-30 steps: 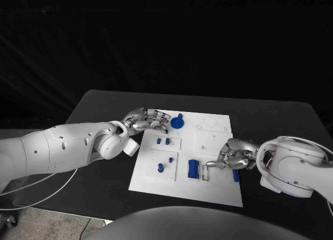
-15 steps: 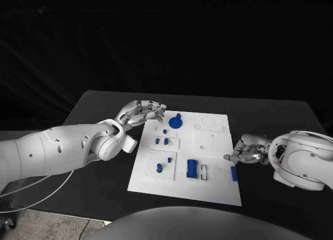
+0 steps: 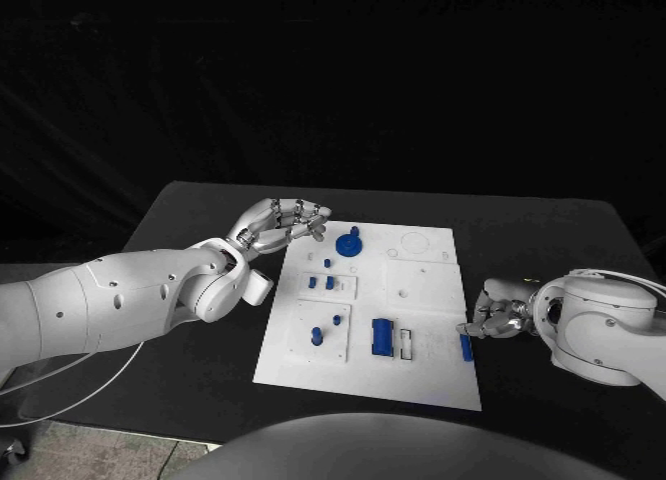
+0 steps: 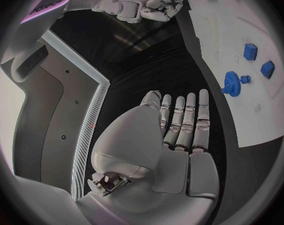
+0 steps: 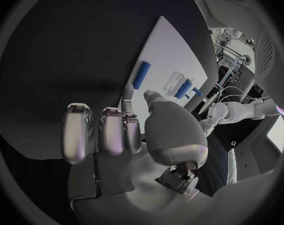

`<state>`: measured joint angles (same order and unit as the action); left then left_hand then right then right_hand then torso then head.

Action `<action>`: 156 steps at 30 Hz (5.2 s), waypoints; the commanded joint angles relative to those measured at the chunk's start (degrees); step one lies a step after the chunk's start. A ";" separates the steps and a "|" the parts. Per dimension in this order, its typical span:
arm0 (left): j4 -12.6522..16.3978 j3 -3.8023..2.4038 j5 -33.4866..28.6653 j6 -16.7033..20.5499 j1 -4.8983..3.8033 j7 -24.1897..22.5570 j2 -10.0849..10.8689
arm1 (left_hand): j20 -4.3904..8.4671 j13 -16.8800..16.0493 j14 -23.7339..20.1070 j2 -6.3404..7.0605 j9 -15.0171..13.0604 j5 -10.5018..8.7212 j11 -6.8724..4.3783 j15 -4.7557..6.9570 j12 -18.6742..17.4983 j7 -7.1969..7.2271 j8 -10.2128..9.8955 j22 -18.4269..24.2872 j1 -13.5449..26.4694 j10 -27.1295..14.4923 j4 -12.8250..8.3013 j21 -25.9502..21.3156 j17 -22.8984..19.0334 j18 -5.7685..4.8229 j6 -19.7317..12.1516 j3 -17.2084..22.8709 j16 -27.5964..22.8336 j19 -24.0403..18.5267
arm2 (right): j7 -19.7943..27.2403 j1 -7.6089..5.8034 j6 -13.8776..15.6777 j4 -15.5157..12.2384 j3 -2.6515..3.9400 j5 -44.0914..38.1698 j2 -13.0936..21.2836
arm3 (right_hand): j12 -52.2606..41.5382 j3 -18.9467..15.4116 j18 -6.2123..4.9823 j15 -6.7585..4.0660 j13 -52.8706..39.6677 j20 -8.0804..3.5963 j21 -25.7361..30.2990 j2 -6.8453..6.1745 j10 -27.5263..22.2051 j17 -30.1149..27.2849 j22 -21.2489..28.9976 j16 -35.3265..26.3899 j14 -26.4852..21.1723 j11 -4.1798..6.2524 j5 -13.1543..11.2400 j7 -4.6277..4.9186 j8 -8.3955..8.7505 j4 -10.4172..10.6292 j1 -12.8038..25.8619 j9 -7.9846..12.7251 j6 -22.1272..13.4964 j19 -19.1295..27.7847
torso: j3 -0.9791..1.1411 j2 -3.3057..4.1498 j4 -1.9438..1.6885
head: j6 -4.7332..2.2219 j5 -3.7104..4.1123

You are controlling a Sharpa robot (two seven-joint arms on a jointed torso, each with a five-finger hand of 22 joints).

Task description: Assemble the parts on the task board

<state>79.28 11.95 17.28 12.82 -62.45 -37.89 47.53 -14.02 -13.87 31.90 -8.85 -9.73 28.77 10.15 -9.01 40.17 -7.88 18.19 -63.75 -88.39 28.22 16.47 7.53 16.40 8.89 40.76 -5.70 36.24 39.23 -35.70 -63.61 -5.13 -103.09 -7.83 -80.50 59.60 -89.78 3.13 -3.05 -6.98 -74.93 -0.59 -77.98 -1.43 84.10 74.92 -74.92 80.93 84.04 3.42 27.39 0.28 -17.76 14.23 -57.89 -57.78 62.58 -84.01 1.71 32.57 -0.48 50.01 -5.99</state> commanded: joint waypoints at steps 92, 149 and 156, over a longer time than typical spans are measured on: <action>-0.54 -0.03 -0.95 -3.31 0.78 5.17 -0.70 | -0.47 0.62 0.20 -0.55 0.34 1.56 1.16 -0.95 -0.24 -0.84 -0.40 -0.56 -3.24 -0.33 -0.14 -0.63 0.05 -0.13 -0.70 2.56 0.85 0.83 | 0.64 1.44 9.78 2.84 0.08 37.32 -7.30 | -0.22 15.84 0.99 1.09 -15.07 0.99 -3.09 -1.53 5.90 4.84 -12.38 3.66 4.33 -1.05 6.01 1.59 4.70 -8.69 -3.93 4.34 -5.51 -3.02 | 0.00 0.03 -0.02 | -0.01 -0.57; -0.57 -0.03 -0.95 -4.34 0.79 5.87 -0.82 | -0.53 0.67 0.23 -0.57 0.36 1.54 1.33 -1.09 -0.24 -0.95 -0.40 -0.68 -3.23 -0.28 -0.03 -0.65 0.05 -0.22 -0.72 2.73 0.94 0.83 | 1.03 2.32 11.26 2.94 0.09 31.20 -8.56 | -0.22 8.89 0.61 1.78 -15.07 1.73 -1.79 -0.77 5.90 3.09 -11.86 3.10 3.92 -1.81 -15.81 2.38 2.31 -3.95 3.73 5.47 -7.65 -2.28 | 0.00 -0.02 0.01 | -0.01 -0.99; -0.60 -0.03 -0.95 -4.40 0.80 5.90 -0.78 | -0.53 0.67 0.23 -0.57 0.36 1.54 1.33 -1.09 -0.24 -0.95 -0.40 -0.68 -3.23 -0.28 -0.03 -0.65 0.05 -0.22 -0.72 2.73 0.94 0.83 | 3.21 2.31 11.77 0.39 0.11 26.33 -6.42 | -0.22 6.72 0.59 1.19 -15.07 1.23 -1.79 -0.88 5.90 3.08 -11.85 3.18 3.93 -1.12 -17.55 1.53 -3.40 -4.44 2.36 1.13 -8.20 -2.27 | -0.01 -0.08 -0.01 | -0.01 -0.91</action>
<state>78.59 11.95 16.50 9.46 -61.71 -31.66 46.81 -14.43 -13.27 32.10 -9.57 -9.43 30.06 11.18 -9.61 40.17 -8.49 18.17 -64.37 -91.14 28.04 16.57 7.10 16.38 8.89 40.14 -3.28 36.94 39.64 -34.46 -61.34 5.99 -102.25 -7.73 -50.08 53.01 -89.78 10.02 -3.05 -5.54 -74.94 0.84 -79.98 -2.28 83.98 74.90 -74.91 84.27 84.01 1.88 9.94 2.01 -20.78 9.82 -54.77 -56.34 54.34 -83.81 1.70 32.52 -0.47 50.01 -6.97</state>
